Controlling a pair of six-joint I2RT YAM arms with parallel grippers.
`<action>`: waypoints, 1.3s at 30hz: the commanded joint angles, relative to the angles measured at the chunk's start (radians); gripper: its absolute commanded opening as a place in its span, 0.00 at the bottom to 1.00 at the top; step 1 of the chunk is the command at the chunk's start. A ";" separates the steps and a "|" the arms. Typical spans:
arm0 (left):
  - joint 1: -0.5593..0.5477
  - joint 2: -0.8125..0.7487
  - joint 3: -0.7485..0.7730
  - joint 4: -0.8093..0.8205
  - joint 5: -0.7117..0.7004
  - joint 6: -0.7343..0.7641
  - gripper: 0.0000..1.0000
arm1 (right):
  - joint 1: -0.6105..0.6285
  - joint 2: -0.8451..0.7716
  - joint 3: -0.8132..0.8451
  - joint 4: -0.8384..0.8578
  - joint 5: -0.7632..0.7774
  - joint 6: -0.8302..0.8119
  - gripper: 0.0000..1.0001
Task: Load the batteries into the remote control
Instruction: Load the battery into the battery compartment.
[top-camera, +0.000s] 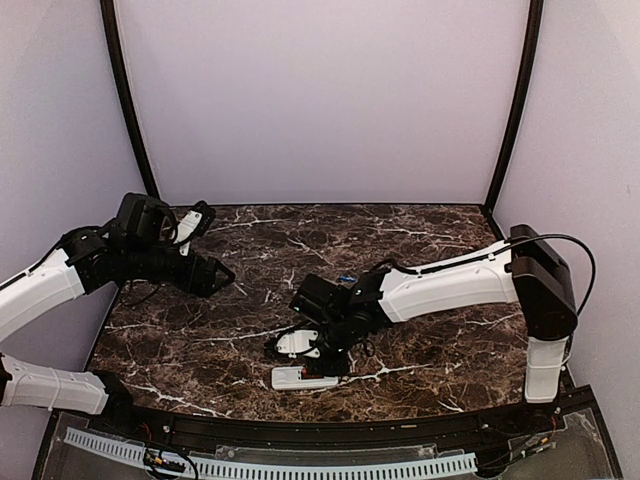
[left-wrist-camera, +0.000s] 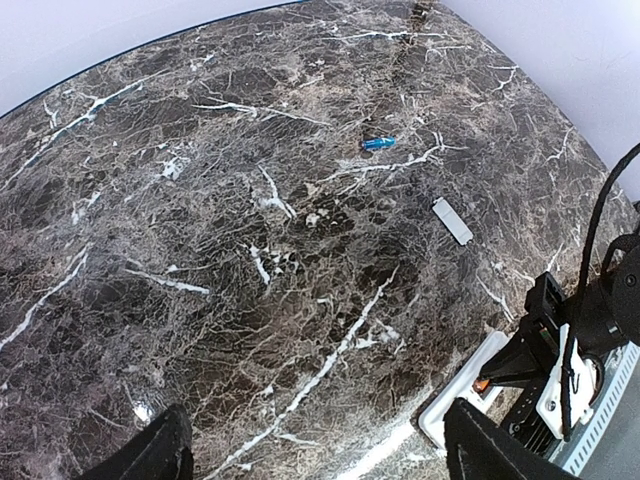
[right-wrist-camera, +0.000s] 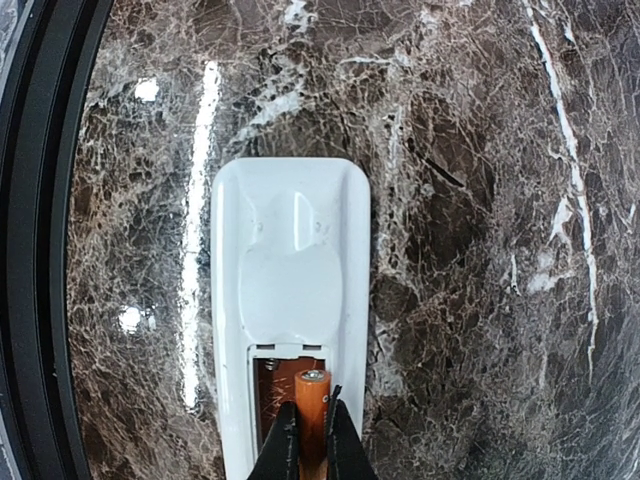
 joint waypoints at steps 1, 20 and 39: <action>0.007 0.001 0.008 -0.009 0.014 0.004 0.86 | 0.018 0.007 -0.006 0.022 0.031 0.012 0.07; 0.014 -0.013 -0.017 -0.008 0.010 0.009 0.86 | 0.031 0.040 0.048 -0.063 0.096 -0.019 0.30; 0.015 -0.030 -0.026 -0.012 -0.002 0.019 0.86 | 0.028 0.102 0.167 -0.166 0.091 -0.061 0.30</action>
